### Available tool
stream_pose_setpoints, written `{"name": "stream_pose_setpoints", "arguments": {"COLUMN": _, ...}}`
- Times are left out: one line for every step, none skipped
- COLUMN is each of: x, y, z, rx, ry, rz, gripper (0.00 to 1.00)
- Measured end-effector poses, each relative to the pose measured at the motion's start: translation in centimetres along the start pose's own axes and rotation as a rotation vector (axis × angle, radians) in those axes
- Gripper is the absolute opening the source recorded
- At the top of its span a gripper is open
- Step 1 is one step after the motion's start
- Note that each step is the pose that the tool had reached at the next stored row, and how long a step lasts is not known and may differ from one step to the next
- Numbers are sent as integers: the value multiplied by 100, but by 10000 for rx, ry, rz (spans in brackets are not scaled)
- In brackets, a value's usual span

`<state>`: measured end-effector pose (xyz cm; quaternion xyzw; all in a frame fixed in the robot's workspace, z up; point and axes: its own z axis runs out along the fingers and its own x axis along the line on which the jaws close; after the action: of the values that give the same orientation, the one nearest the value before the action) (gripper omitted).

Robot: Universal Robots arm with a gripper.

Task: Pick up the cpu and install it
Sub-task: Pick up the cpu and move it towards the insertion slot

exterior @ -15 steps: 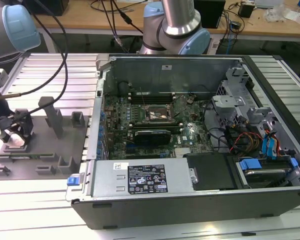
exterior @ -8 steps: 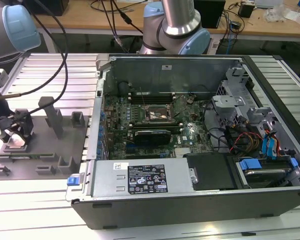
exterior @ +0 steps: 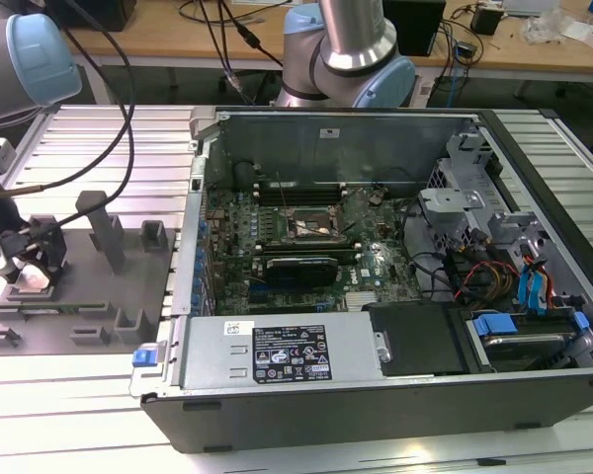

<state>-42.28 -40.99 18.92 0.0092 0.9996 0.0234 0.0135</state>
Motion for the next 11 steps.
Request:
{"name": "stream_pose_setpoints", "arguments": {"x": 0, "y": 0, "z": 0, "rx": 0, "ry": 0, "rz": 0, "gripper": 62}}
{"name": "stream_pose_setpoints", "arguments": {"x": 0, "y": 0, "z": 0, "rx": 0, "ry": 0, "rz": 0, "gripper": 62}}
{"name": "stream_pose_setpoints", "arguments": {"x": 0, "y": 0, "z": 0, "rx": 0, "ry": 0, "rz": 0, "gripper": 62}}
{"name": "stream_pose_setpoints", "arguments": {"x": 0, "y": 0, "z": 0, "rx": 0, "ry": -1, "rz": -1, "gripper": 60}}
{"name": "stream_pose_setpoints", "arguments": {"x": 0, "y": 0, "z": 0, "rx": 0, "ry": 0, "rz": -1, "gripper": 54}}
{"name": "stream_pose_setpoints", "arguments": {"x": 0, "y": 0, "z": 0, "rx": 0, "ry": 0, "rz": -1, "gripper": 54}}
{"name": "stream_pose_setpoints", "arguments": {"x": 0, "y": 0, "z": 0, "rx": -1, "ry": 0, "rz": -1, "gripper": 54}}
{"name": "stream_pose_setpoints", "arguments": {"x": 0, "y": 0, "z": 0, "rx": 0, "ry": 0, "rz": -1, "gripper": 54}}
{"name": "stream_pose_setpoints", "arguments": {"x": 0, "y": 0, "z": 0, "rx": 0, "ry": 0, "rz": -1, "gripper": 54}}
{"name": "stream_pose_setpoints", "arguments": {"x": 0, "y": 0, "z": 0, "rx": 0, "ry": 0, "rz": 0, "gripper": 54}}
{"name": "stream_pose_setpoints", "arguments": {"x": 0, "y": 0, "z": 0, "rx": 0, "ry": 0, "rz": -1, "gripper": 54}}
